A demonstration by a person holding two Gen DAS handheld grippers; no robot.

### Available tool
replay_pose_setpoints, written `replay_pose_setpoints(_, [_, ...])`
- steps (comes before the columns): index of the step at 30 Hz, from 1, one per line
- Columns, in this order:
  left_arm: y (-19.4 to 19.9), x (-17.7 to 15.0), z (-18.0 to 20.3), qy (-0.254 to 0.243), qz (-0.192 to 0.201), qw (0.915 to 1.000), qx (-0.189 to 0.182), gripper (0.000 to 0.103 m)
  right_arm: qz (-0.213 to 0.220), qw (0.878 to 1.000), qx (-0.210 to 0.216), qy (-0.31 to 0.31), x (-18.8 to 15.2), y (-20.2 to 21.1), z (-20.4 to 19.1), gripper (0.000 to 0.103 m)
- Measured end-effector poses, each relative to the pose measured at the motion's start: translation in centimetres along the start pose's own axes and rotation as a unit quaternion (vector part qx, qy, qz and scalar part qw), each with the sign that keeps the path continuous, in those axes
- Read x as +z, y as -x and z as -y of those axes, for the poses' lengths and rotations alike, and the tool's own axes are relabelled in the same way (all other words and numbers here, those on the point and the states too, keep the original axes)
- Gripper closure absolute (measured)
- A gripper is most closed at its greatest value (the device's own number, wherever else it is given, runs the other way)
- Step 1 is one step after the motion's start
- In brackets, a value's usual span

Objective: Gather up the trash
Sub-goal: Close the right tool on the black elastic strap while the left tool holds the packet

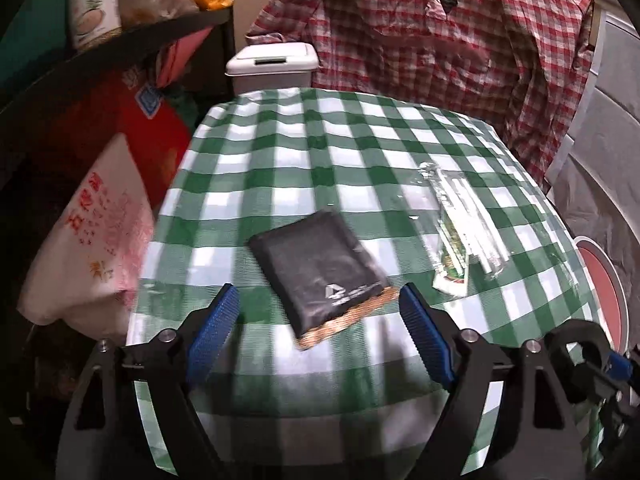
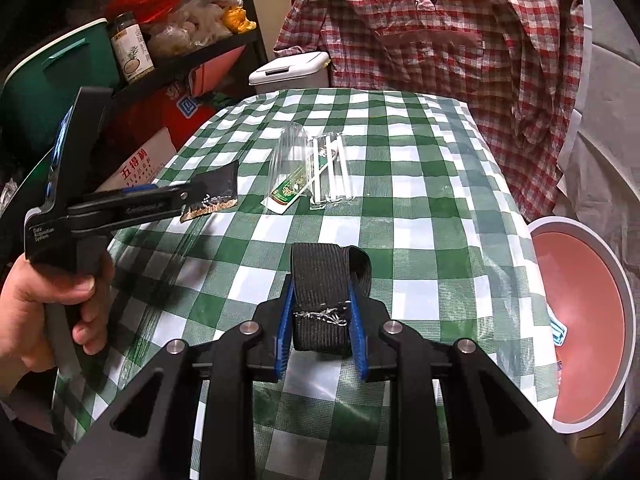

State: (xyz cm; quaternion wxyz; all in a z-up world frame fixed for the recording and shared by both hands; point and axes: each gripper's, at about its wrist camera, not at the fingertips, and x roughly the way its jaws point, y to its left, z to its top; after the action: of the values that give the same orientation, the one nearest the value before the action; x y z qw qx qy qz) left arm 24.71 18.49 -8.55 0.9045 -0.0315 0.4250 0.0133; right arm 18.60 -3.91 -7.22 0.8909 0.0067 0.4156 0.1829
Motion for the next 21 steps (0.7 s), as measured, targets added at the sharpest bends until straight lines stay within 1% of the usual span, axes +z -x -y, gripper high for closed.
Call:
replay_pose_setpoints(3, [-1.1, 0.4, 0.8, 0.020, -0.008, 0.9995, 0.023, 0.024, -0.001, 1.000, 0.001, 0.003, 0.0, 0.0, 0.2, 0.078])
replay_pose_setpoints(6, [-2.3, 0.7, 1.1, 0.041, -0.020, 0.9984, 0.034, 0.024, 0.000, 1.000, -0.001, 0.008, -0.1, 0.1, 0.3, 0.078])
replay_pose_setpoints(8, [-3.2, 0.8, 1.3, 0.043, -0.036, 0.9966, 0.060, 0.024, 0.002, 1.000, -0.001, 0.011, -0.2, 0.3, 0.5, 0.078])
replay_pose_setpoints(9, [-3.7, 0.7, 1.3, 0.046, -0.047, 0.9955, 0.068, 0.022, 0.002, 1.000, -0.002, 0.012, -0.2, 0.3, 0.5, 0.078])
replay_pose_setpoints(10, [-3.7, 0.6, 1.1, 0.051, -0.044, 0.9955, 0.067, 0.019, 0.003, 1.000, -0.002, 0.012, -0.1, 0.4, 0.6, 0.078])
replay_pose_setpoints(12, [-3.8, 0.6, 0.9, 0.056, -0.041, 0.9950, 0.071, 0.019, 0.004, 1.000, -0.001, 0.012, -0.1, 0.4, 0.7, 0.078])
replay_pose_setpoints(14, [-3.6, 0.7, 0.8, 0.059, -0.036, 0.9950, 0.072, 0.030, 0.005, 1.000, 0.000, 0.011, 0.0, 0.5, 0.8, 0.078])
replay_pose_setpoints(16, [-3.3, 0.8, 0.5, 0.063, -0.030, 0.9951, 0.071, 0.051, 0.005, 1.000, 0.001, 0.011, 0.0, 0.5, 0.7, 0.078])
replay_pose_setpoints(17, [-3.2, 0.8, 0.3, 0.069, -0.029, 0.9950, 0.066, 0.054, 0.006, 1.000, 0.001, 0.011, 0.1, 0.5, 0.7, 0.078])
replay_pose_setpoints(19, [-3.0, 0.9, -0.2, 0.080, -0.026, 0.9943, 0.064, 0.070, 0.007, 1.000, 0.003, 0.011, 0.2, 0.5, 0.5, 0.078])
replay_pose_setpoints(20, [-2.8, 0.9, -0.5, 0.083, -0.023, 0.9942, 0.064, 0.074, 0.008, 1.000, 0.004, 0.012, 0.3, 0.6, 0.4, 0.078])
replay_pose_setpoints(21, [-2.7, 1.0, -0.7, 0.084, -0.022, 0.9941, 0.064, 0.082, 0.008, 1.000, 0.005, 0.013, 0.3, 0.6, 0.3, 0.078])
